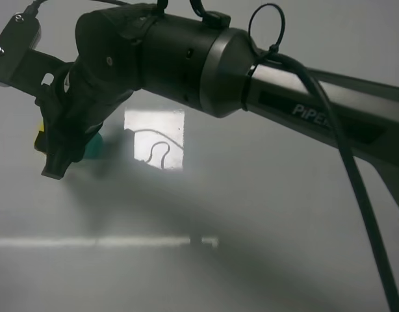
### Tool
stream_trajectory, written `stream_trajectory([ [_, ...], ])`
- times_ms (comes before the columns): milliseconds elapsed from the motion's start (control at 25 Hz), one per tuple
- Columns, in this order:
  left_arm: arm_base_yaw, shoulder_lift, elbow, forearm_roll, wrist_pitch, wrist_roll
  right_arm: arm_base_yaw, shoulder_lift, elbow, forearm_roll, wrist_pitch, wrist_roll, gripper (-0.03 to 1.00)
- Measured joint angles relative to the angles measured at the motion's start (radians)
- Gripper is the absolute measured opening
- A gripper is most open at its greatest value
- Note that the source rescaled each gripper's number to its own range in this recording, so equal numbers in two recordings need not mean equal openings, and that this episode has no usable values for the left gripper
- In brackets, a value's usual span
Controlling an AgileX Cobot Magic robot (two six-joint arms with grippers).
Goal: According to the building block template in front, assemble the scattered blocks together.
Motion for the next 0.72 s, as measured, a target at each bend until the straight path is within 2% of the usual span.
stream_trajectory([
  [280,0.0,0.0,0.0,0.0,0.0,0.0,0.0,0.014,0.0,0.0,0.0,0.003,0.5],
  [440,0.0,0.0,0.0,0.0,0.0,0.0,0.0,0.014,0.0,-0.001,0.0,0.003,0.38],
  [600,0.0,0.0,0.0,0.0,0.0,0.0,0.0,0.014,0.0,-0.004,0.0,0.008,0.33],
  [720,0.0,0.0,0.0,0.0,0.0,0.0,-0.002,0.015,0.0,-0.006,0.0,0.008,0.21],
])
